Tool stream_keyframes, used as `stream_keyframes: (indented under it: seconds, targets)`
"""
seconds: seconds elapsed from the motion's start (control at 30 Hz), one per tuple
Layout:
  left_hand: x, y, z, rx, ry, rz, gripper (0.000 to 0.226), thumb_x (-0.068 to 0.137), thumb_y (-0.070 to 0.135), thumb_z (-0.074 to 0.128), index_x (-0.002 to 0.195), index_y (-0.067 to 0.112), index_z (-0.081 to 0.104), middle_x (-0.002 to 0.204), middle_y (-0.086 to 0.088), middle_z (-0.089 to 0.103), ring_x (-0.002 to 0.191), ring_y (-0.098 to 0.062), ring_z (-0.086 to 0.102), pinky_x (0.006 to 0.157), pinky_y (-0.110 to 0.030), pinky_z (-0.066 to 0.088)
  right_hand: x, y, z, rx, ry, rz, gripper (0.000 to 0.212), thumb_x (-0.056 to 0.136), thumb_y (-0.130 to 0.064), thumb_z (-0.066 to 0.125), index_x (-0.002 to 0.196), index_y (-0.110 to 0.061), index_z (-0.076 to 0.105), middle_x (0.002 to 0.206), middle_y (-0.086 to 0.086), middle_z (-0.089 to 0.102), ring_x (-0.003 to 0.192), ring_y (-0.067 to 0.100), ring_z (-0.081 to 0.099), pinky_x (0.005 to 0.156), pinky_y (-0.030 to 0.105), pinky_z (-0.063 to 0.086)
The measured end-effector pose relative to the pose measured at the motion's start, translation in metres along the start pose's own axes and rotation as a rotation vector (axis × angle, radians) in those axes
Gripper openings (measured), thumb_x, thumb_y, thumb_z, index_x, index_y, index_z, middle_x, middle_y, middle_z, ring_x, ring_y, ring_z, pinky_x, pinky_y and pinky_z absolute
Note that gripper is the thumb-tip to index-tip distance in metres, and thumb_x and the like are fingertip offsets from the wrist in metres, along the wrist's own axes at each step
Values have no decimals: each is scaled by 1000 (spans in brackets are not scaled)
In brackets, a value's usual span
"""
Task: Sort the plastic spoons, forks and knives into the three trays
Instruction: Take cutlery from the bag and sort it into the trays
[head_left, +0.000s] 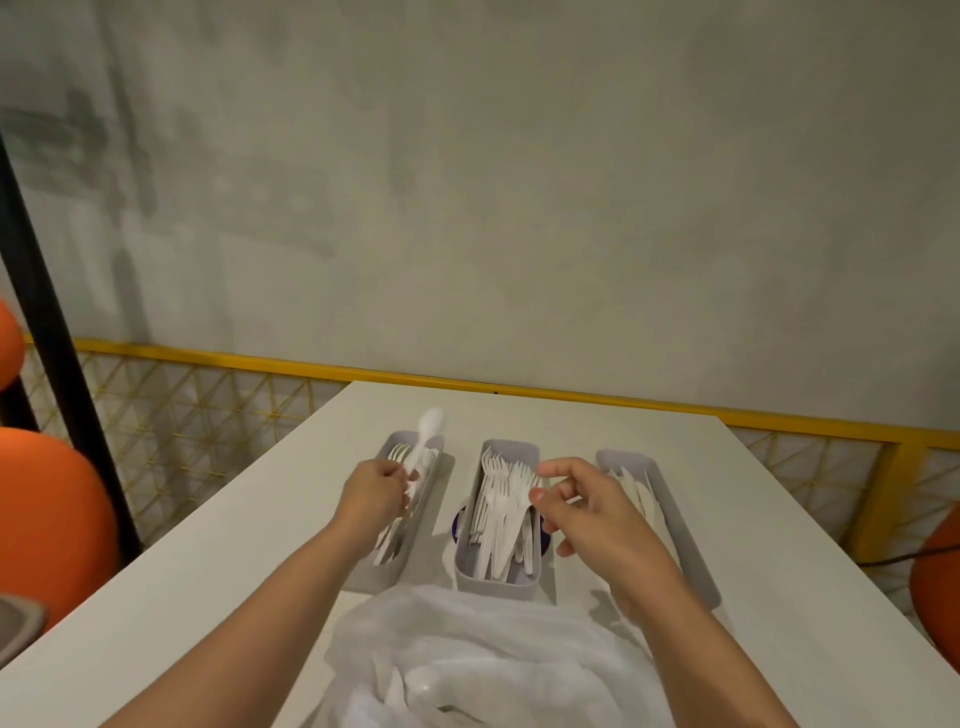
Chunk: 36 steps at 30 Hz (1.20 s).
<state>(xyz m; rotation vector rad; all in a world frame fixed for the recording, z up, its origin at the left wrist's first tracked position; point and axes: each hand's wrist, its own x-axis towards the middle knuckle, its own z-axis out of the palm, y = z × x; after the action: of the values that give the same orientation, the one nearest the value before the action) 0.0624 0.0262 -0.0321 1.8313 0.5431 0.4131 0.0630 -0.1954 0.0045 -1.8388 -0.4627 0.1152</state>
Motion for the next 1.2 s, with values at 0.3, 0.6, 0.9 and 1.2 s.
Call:
stream_keyframes:
  seconds: [0.3,0.6,0.9,1.2]
  targets:
    - [25,-23,5,504,71,-116,27,92,-2,36,107,-5,59,110,-19,62,106,-32,57,85,-34,45,-6,6,8,-56,-86,-7,10,91,-19,58,99,-23,61,76,-1,51,70,13,53,60,21,45]
    - [14,-25,19,481,90,-78,36,96,9,34,131,1,42,122,-17,51,98,-30,49,79,-33,39,-18,7,7,-148,-261,12,8,91,-20,57,97,-23,61,75,-3,51,70,11,54,60,22,45]
    - [-38,5,10,492,-265,371,23,93,13,49,78,29,53,105,-1,56,92,-17,56,76,-21,42,-34,8,20,-245,-567,52,6,90,-18,59,96,-19,59,73,-5,53,67,7,57,64,22,51]
    - [-84,-8,-13,712,-746,340,22,89,30,56,71,43,56,111,7,48,107,-8,53,101,-27,41,-54,34,30,-691,-745,-164,32,93,-26,51,125,-22,51,129,8,49,118,26,48,99,34,38]
